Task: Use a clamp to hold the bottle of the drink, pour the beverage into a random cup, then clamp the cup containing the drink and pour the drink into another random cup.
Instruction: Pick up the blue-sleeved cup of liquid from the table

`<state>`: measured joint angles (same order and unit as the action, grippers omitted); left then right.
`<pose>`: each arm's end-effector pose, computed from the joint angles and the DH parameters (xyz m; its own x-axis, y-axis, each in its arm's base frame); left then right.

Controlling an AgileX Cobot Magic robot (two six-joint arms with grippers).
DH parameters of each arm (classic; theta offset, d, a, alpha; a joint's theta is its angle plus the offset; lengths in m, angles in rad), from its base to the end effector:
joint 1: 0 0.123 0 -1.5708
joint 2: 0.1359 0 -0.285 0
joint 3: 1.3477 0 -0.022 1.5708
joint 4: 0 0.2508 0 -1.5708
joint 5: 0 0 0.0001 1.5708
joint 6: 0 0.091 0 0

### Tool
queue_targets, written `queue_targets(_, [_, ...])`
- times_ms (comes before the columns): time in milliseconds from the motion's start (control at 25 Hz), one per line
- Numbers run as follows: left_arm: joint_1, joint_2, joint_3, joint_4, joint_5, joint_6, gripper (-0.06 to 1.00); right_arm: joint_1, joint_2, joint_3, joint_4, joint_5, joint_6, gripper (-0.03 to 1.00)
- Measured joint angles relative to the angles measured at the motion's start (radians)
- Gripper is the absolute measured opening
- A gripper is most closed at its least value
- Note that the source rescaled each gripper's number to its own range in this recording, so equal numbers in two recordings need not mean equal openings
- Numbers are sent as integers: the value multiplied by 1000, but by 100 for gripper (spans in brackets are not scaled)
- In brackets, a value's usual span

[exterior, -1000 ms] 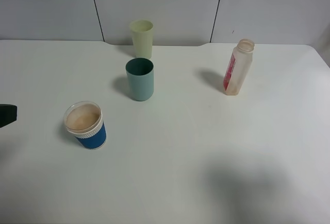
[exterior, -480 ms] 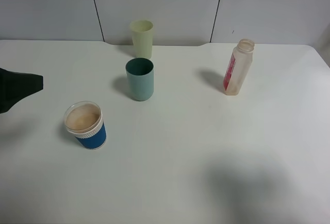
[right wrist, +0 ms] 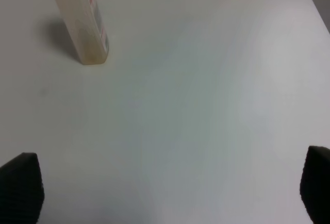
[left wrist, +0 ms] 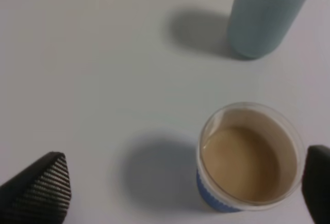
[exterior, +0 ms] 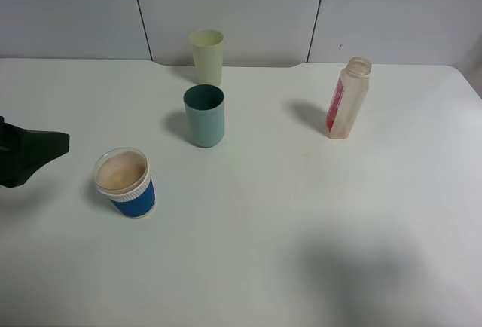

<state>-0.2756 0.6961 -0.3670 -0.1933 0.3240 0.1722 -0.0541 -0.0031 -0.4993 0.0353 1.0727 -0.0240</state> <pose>0.1272 -0.0418 0.2466 -0.5150 0.1339 -0.8467 0.3157 0.9479 -0.0421 -0.0056 0.0031 0.2762 -0.4638 0.0180 -0.8858 0.0233 0.9997 0.0081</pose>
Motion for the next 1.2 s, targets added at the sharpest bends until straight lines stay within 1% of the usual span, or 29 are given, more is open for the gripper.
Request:
queue_targets(120, [0, 0, 1, 0, -9, 0, 73, 0, 0, 0, 0, 0, 0, 100])
queue_targets(360, [0, -2, 2, 11, 22, 0, 73, 0, 0, 0, 0, 0, 0, 100])
queue_targets(440, [0, -30, 19, 38, 21, -6, 73, 0, 0, 0, 0, 0, 0, 100])
queue_targets(480, [0, -45, 32, 50, 18, -15, 70, 0, 0, 0, 0, 0, 0, 100])
queue_targets(600, [0, -72, 52, 67, 13, -32, 68, 0, 0, 0, 0, 0, 0, 100])
queue_targets(720, [0, -146, 100, 119, 12, -49, 57, 0, 0, 0, 0, 0, 0, 100])
queue_targets(760, [0, -166, 114, 133, 13, -52, 49, 0, 0, 0, 0, 0, 0, 100])
queue_targets(840, [0, -168, 117, 133, 11, -52, 48, 0, 0, 0, 0, 0, 0, 100])
queue_targets(920, [0, -170, 136, 131, 2, -56, 42, 0, 0, 0, 0, 0, 0, 100])
queue_targets(1000, [0, -170, 160, 115, -17, -68, 39, 0, 0, 0, 0, 0, 0, 100])
queue_targets(1080, [0, -170, 205, 78, -35, -85, 39, 0, 0, 0, 0, 0, 0, 100])
queue_targets(1200, [0, -170, 238, 65, -72, -97, 39, 0, 0, 0, 0, 0, 0, 100])
